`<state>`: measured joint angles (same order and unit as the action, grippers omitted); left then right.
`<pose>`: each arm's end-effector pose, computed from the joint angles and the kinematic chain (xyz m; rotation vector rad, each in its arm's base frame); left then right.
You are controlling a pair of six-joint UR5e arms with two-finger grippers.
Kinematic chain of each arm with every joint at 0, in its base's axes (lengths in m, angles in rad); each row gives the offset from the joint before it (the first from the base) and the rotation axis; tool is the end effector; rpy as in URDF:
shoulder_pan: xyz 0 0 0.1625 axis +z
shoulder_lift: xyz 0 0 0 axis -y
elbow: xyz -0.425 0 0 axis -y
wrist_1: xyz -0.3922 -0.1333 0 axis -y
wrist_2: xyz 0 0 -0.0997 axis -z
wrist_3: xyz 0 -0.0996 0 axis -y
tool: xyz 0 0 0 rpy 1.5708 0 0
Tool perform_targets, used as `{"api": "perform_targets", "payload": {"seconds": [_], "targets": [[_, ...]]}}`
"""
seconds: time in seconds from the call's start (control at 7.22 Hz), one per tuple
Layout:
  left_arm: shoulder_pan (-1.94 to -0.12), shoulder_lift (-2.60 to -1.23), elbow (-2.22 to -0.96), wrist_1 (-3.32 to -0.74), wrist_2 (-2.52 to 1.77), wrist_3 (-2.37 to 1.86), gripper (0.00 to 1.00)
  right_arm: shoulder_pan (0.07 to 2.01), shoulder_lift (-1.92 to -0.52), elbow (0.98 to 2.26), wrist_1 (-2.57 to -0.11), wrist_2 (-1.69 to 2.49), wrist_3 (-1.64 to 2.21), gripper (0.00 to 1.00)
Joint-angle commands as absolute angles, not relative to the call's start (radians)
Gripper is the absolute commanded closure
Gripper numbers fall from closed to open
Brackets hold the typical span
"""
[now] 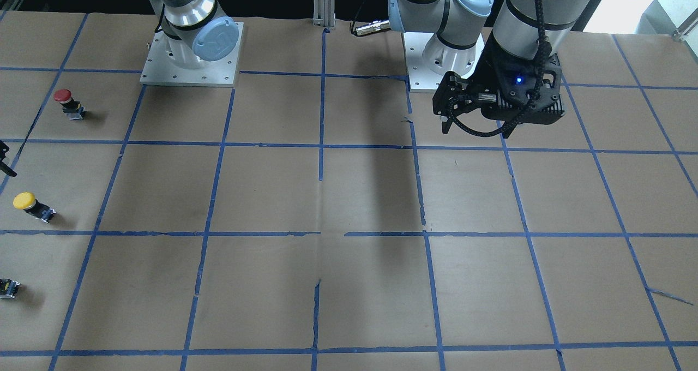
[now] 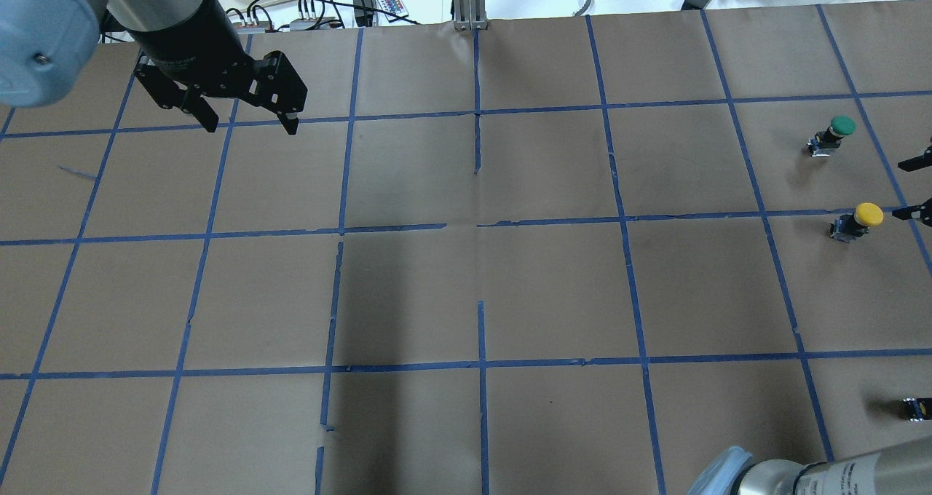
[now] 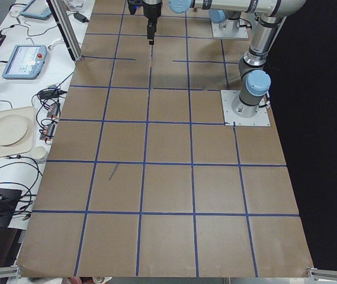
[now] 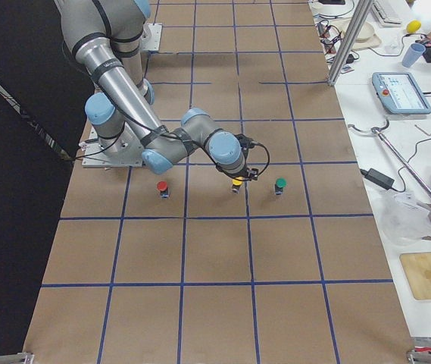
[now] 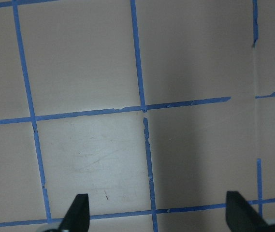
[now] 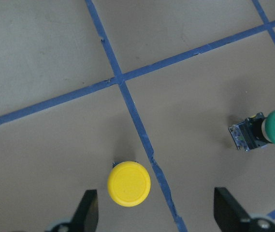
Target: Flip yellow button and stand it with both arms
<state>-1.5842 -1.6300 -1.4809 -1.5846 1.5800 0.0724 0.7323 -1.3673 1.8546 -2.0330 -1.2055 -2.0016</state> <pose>-0.1393 -0.5167 0.5009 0.1342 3.1289 -0.0260 -0.2810 -0.4798 0.2996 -1.6497 2.5222 -0.5447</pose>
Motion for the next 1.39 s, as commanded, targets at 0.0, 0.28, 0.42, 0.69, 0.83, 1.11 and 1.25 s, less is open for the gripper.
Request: {"api": "perform_targets", "payload": {"seconds": [0.0, 0.28, 0.42, 0.69, 0.83, 1.11, 1.25], "targets": [[-1.585, -1.631, -1.480, -1.583, 1.580, 0.074, 0.00, 0.787, -1.523, 1.856, -1.918, -1.222, -1.663, 0.01], [-1.583, -1.631, -1.480, -1.582, 1.580, 0.074, 0.00, 0.939, -1.619, 1.853, -1.913, -1.383, -1.251, 0.00], [-1.583, -1.631, -1.482, -1.582, 1.580, 0.074, 0.00, 1.025, -1.668, 1.853, -1.902, -1.458, -0.968, 0.00], [-1.583, -1.631, -1.482, -1.582, 1.578, 0.074, 0.00, 1.179, -1.729, 1.842, -1.766, -1.476, -0.493, 0.00], [-1.582, -1.631, -1.482, -1.583, 1.580, 0.074, 0.00, 1.225, -1.736, 1.838, -1.687, -1.477, -0.330, 0.00], [-1.583, -1.631, -1.482, -1.585, 1.580, 0.074, 0.00, 1.328, -1.740, 1.792, -1.613, -1.492, -0.050, 0.00], [-1.583, -1.631, -1.482, -1.586, 1.580, 0.074, 0.00, 1.404, -1.740, 1.752, -1.577, -1.527, 0.034, 0.00]]}}
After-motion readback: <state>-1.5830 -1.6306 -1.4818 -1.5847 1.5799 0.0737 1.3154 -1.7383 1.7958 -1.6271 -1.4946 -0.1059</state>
